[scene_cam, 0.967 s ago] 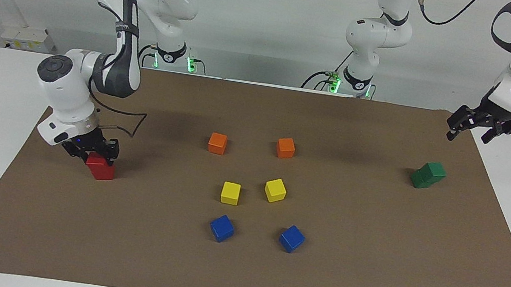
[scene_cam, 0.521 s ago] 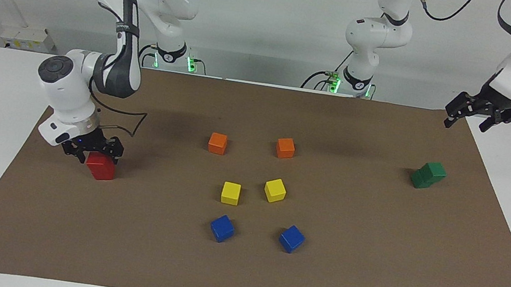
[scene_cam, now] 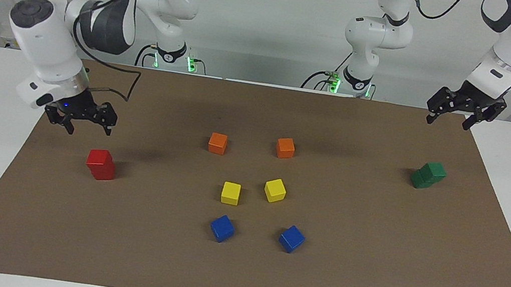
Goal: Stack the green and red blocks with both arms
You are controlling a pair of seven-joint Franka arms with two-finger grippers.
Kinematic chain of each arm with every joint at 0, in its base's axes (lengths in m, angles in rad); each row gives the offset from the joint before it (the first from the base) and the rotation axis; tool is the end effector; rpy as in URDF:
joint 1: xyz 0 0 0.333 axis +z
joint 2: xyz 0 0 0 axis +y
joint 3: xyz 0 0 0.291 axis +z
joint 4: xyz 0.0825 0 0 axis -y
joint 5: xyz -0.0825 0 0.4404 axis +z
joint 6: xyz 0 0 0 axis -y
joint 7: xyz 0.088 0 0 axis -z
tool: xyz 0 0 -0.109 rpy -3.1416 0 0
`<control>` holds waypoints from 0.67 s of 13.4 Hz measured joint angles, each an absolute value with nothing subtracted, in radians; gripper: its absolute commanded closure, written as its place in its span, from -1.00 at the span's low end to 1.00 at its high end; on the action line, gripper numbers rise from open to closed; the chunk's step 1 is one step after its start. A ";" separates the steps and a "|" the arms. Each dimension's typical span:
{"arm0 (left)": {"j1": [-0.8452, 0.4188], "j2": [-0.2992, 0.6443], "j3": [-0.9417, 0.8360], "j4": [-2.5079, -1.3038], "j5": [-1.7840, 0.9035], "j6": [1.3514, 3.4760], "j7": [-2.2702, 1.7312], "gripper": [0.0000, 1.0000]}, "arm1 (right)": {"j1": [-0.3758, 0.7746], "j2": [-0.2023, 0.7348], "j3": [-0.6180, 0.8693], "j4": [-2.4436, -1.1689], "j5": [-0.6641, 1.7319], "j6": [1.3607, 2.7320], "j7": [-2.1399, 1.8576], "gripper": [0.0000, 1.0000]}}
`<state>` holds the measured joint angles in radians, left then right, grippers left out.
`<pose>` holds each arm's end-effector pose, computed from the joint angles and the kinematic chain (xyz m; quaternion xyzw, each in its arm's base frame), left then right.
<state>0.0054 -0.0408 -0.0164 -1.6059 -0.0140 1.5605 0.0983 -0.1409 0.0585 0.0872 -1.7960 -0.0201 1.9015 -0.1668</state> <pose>0.5979 -0.0083 0.6027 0.9985 -0.0547 -0.0020 0.0068 0.6372 -0.0365 0.4700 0.9979 0.0594 0.0227 0.0096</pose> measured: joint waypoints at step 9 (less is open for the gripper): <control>0.005 -0.041 -0.011 -1.605 -0.023 1.560 0.084 -1.00 | -0.009 -0.041 0.104 -1.616 -0.019 1.540 -0.009 -0.84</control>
